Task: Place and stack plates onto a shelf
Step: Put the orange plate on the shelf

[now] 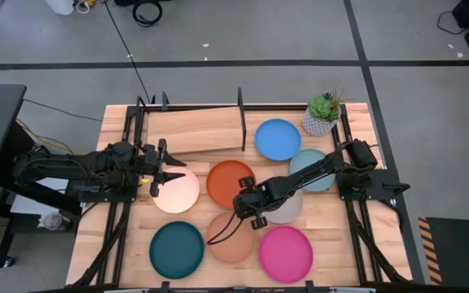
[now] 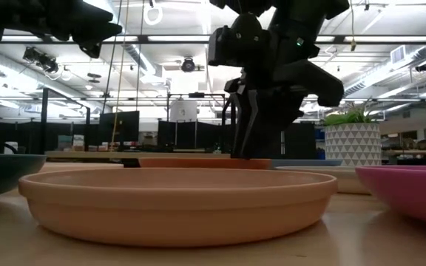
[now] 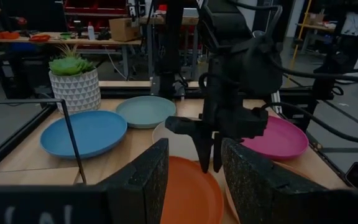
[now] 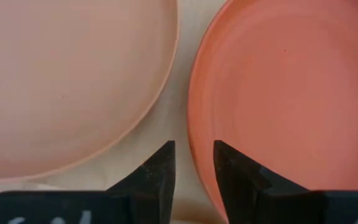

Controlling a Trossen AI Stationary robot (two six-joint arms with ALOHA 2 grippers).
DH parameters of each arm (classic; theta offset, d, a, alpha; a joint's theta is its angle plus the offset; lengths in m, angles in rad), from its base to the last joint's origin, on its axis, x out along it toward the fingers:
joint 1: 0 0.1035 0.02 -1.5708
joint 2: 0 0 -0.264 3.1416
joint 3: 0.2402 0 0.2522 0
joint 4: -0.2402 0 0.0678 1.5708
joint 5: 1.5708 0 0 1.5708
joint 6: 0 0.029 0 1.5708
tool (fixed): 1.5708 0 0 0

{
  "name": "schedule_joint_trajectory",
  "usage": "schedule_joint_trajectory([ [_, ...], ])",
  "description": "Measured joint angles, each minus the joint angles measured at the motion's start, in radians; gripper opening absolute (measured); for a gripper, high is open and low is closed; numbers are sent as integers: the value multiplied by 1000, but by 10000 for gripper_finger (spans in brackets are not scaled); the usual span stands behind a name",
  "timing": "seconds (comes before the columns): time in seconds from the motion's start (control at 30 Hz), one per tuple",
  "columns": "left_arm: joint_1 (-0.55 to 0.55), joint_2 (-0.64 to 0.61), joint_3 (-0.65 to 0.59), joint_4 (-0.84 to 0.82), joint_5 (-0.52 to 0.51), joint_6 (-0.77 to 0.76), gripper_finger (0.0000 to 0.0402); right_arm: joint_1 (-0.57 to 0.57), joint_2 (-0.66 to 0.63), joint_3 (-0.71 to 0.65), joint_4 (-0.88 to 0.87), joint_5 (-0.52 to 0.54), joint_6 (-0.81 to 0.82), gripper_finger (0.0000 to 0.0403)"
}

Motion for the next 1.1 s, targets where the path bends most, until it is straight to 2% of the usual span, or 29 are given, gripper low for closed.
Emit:
schedule_joint_trajectory([
  [0.37, 0, 0, 0, -6, 0, 5, 156, -13, 48, -3, -5, -1, -3, 63],
  [0.6, 0, 0, 0, -11, 0, 5, 156, -17, 48, -1, 1, 12, -49, 15],
  [0.93, 0, -1, 0, 3, 7, -2, 156, -12, 43, 128, -34, -9, -137, 27],
  [1.1, 0, -49, 57, -27, 141, -22, 156, -7, 43, 189, -39, 14, -237, 17],
])
